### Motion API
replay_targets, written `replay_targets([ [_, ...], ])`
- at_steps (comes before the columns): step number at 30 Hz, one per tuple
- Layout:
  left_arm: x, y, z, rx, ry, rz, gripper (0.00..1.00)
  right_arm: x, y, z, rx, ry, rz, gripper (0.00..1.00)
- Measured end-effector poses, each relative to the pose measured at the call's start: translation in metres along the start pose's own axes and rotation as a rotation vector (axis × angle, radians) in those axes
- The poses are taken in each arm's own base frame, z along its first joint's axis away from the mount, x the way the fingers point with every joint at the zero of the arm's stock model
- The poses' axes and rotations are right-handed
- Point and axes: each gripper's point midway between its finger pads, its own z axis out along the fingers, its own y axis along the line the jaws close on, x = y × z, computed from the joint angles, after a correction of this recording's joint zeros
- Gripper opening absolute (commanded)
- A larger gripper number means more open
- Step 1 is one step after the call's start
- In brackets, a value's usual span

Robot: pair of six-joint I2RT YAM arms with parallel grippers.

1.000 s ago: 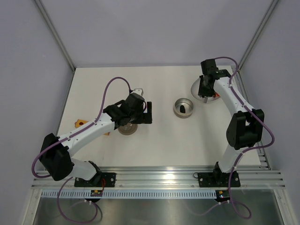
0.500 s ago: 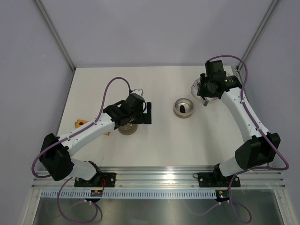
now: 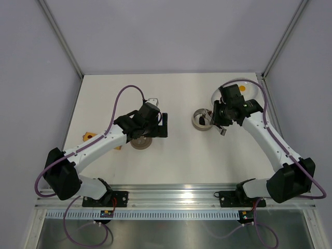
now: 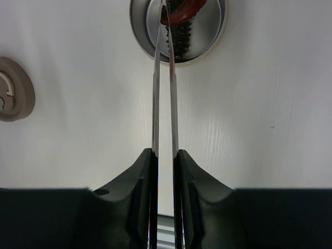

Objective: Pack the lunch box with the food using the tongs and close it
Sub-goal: Place the fake food in the packing box.

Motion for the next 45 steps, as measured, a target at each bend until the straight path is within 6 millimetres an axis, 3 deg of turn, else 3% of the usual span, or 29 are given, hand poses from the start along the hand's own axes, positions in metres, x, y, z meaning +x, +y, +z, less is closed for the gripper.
replay_targets([
  [10, 0.001, -0.002, 0.000, 0.008, 0.005, -0.003, 0.99, 0.016, 0.011, 0.005, -0.037, 0.043, -0.011, 0.22],
  [18, 0.001, -0.002, 0.000, 0.011, 0.007, -0.010, 0.99, 0.019, 0.014, 0.009, -0.041, 0.056, -0.012, 0.44],
  [25, 0.002, -0.003, 0.000, 0.012, 0.009, -0.011, 0.99, 0.017, 0.013, 0.009, -0.029, 0.051, -0.011, 0.45],
  [31, 0.004, -0.002, 0.003, 0.008, 0.021, -0.009, 0.99, 0.003, 0.012, 0.006, -0.006, 0.012, -0.013, 0.44],
  [45, 0.004, -0.002, 0.003, 0.007, 0.021, -0.007, 0.99, -0.056, 0.003, 0.000, 0.098, -0.116, -0.027, 0.43],
])
